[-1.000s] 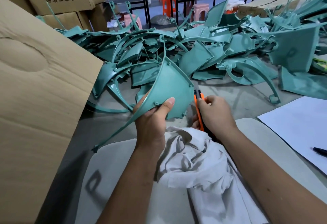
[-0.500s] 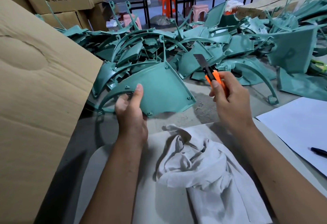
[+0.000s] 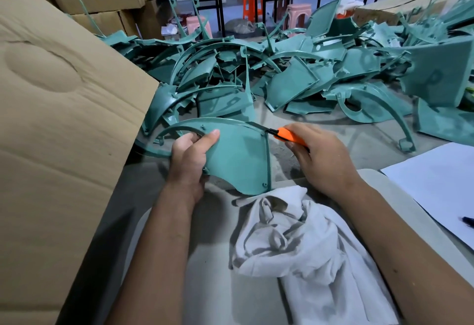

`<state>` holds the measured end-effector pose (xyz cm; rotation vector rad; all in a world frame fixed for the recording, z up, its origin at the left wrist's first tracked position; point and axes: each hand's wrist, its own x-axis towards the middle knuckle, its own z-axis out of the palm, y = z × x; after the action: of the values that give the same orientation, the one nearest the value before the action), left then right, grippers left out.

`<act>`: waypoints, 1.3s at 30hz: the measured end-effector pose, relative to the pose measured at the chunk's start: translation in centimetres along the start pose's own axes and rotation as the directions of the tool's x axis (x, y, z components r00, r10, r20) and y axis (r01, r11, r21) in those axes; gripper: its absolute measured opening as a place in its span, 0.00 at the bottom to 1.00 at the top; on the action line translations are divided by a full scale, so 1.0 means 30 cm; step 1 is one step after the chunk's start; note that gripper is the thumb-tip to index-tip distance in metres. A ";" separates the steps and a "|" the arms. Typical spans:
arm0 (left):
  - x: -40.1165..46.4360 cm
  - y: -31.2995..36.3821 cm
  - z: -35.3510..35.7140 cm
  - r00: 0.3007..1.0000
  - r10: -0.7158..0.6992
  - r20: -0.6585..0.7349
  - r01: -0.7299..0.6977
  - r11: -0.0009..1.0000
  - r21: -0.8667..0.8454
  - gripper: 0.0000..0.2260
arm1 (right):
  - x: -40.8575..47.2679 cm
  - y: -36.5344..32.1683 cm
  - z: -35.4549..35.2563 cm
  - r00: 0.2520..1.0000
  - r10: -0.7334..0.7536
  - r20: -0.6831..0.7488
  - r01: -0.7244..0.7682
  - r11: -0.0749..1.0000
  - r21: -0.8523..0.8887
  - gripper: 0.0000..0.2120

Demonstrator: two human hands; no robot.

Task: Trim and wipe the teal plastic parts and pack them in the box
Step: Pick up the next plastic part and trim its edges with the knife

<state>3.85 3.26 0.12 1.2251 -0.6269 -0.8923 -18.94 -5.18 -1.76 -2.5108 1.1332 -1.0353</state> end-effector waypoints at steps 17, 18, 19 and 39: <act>0.063 0.073 0.014 0.938 0.036 -0.346 -0.178 0.904 -0.388 0.03 | -0.004 0.001 -0.015 0.944 -0.223 0.242 0.190 0.970 0.150 0.12; 0.067 0.082 0.018 0.932 0.038 -0.360 -0.193 0.893 -0.407 0.04 | -0.008 -0.006 -0.010 0.940 -0.231 0.252 0.193 0.967 0.169 0.12; 0.070 0.090 0.025 0.929 0.039 -0.367 -0.199 0.891 -0.408 0.05 | -0.011 -0.013 -0.007 0.944 -0.232 0.235 0.184 0.961 0.208 0.12; 0.052 0.090 0.201 0.891 -0.062 -0.450 -0.156 0.889 -0.431 0.09 | -0.014 -0.077 0.032 0.962 0.142 -0.235 -0.143 0.990 0.014 0.13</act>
<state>0.40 -0.98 4.14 0.9296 -0.0541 -0.6266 -17.16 -3.38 -1.67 -2.3134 1.3577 -1.3172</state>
